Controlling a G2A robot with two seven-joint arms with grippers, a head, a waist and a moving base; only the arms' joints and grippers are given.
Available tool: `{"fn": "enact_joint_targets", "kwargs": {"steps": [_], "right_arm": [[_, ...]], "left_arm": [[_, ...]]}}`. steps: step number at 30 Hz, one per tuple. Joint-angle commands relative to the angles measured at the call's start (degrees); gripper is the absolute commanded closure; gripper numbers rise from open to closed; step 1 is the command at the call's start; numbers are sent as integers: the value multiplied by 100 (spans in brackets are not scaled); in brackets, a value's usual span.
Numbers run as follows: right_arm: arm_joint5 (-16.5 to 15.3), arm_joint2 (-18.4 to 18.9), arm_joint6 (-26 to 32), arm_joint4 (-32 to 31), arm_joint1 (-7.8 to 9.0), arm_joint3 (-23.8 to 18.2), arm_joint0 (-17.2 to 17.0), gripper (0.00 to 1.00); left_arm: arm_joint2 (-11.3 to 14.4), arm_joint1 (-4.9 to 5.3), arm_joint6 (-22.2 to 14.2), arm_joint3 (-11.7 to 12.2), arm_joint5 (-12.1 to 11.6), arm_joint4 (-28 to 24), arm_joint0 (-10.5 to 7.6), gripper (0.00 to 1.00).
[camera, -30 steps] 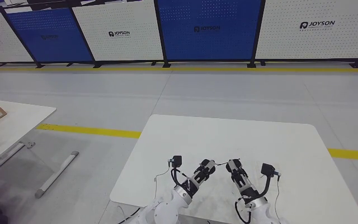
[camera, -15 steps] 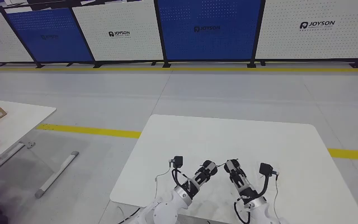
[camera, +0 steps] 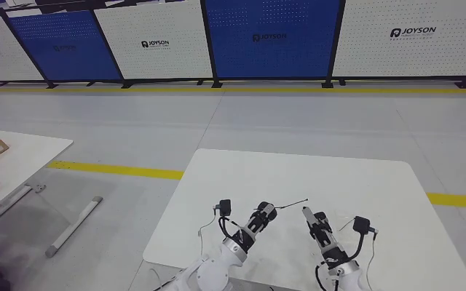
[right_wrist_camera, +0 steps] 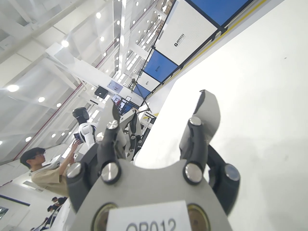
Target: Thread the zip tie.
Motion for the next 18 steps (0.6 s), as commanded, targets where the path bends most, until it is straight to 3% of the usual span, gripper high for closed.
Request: {"fn": "enact_joint_targets", "kwargs": {"steps": [1, 9, 15, 18], "right_arm": [[-5, 6, 2, 12, 1, -9, -12, 0], [31, 2, 58, -95, 6, 8, 7, 0], [308, -74, -161, -1190, 21, 45, 44, 0], [462, -197, -143, -2074, 39, 52, 88, 0]], "left_arm": [[-25, 1, -94, -35, 37, -143, 17, 100], [-35, 3, -154, -52, 49, -193, 23, 100], [-125, -22, -106, -164, 224, -765, 47, 100], [-221, -24, -296, -282, 475, -1242, 35, 100]]}}
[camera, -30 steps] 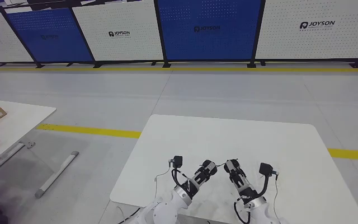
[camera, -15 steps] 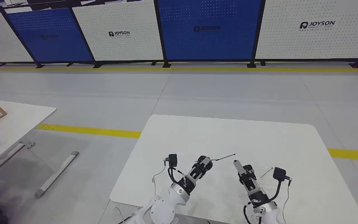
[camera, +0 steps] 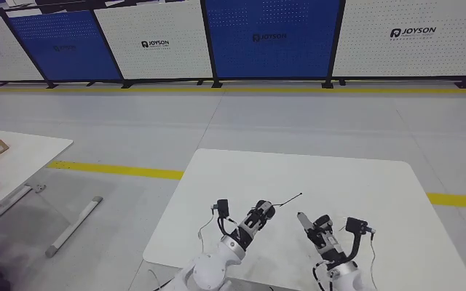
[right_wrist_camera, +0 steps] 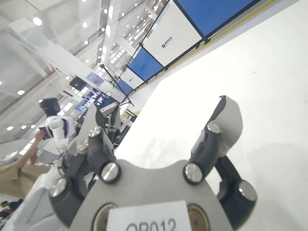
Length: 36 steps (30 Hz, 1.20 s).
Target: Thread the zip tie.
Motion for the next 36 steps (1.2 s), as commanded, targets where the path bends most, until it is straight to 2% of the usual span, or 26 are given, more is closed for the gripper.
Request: {"fn": "enact_joint_targets", "kwargs": {"steps": [1, 4, 10, 15, 17, 23, 28, 29, 30, 31, 34, 36], "right_arm": [[140, -87, -117, -537, -1, -14, 1, 0], [181, -149, -264, -532, -20, 1, -8, 0], [181, -149, -264, -532, -20, 1, -8, 0], [250, -301, 91, -1370, 4, 134, 145, 0], [247, -331, 11, -1449, -2, 167, 183, 0], [235, -333, -71, -1429, -7, 165, 185, 0], [536, -332, -116, -1544, -22, 210, 198, 0], [531, -346, -102, -1531, -26, 219, 210, 7], [519, -363, -73, -1540, -28, 239, 229, 41], [511, -376, -53, -1568, -29, 246, 244, 55], [385, -412, 16, -1558, -31, 241, 270, 69], [357, -402, 28, -1553, -29, 231, 273, 67]], "left_arm": [[-57, 2, -154, -88, 174, -305, -5, 100], [-170, 13, -178, -184, 173, -351, -9, 100], [-170, 13, -178, -184, 173, -351, -9, 100], [-137, 12, -429, -205, 303, -516, -32, 100], [-161, 19, -638, -238, 414, -682, -41, 100], [-201, 30, -646, -244, 440, -582, -56, 100], [-174, 25, -648, -224, 405, -561, -68, 100], [-172, 24, -649, -224, 397, -556, -66, 100], [-169, 24, -653, -228, 389, -550, -64, 100], [-165, 25, -660, -228, 382, -536, -61, 100], [-141, 23, -665, -213, 366, -493, -59, 100], [-117, 21, -663, -189, 355, -454, -68, 100]]}}
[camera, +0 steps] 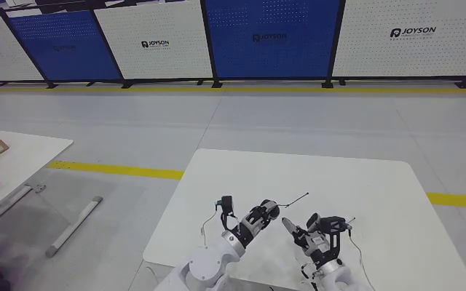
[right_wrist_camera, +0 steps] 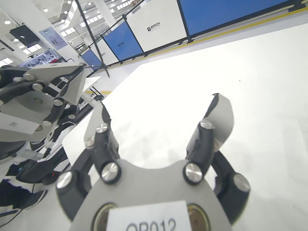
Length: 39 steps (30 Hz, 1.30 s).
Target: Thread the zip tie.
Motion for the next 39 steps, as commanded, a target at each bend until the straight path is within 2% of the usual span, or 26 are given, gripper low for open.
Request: {"fn": "enact_joint_targets", "kwargs": {"steps": [1, 3, 9, 25, 33, 35, 39], "right_arm": [[-29, 11, 0, 11, 1, -19, -1, 69], [-67, 21, -20, 28, 2, -34, -5, 71], [-195, 7, 54, -43, 10, -39, 7, 64], [-261, -9, 84, 1, 2, -70, 49, 68], [-223, -42, 92, -21, -8, -61, 89, 77], [-218, -47, 75, -23, -11, -55, 91, 100], [-208, -53, 60, -36, -14, -47, 96, 100]], "left_arm": [[29, -4, 4, 29, -13, 26, -11, 100], [49, -8, -17, 49, 5, -4, -20, 100], [82, -9, -41, 86, 20, 87, -37, 100], [229, -15, -102, 171, 75, 335, -83, 100], [243, -10, -138, 177, 82, 385, -79, 100], [245, -11, -135, 187, 86, 387, -88, 100], [249, -12, -131, 199, 92, 387, -98, 100]]}}
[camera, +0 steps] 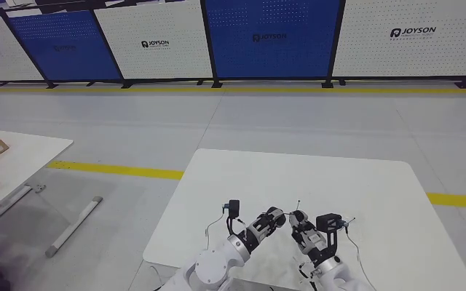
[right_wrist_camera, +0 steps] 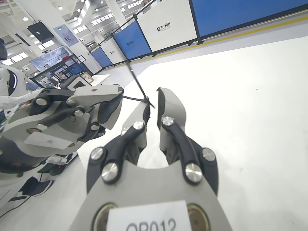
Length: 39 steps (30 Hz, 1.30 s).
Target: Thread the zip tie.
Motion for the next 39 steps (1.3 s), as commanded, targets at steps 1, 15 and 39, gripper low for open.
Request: {"fn": "enact_joint_targets", "kwargs": {"steps": [1, 15, 39], "right_arm": [[6, -2, -1, -10, -1, 2, 2, 100], [38, -18, 22, -100, -3, -6, -12, 100], [40, -64, 62, -159, -16, 82, 29, 100]], "left_arm": [[2, 0, -1, 5, 0, 0, -4, 100], [-27, -4, 41, -34, -182, -99, 16, 100], [-134, 25, -42, -254, -465, -154, 177, 100]]}}
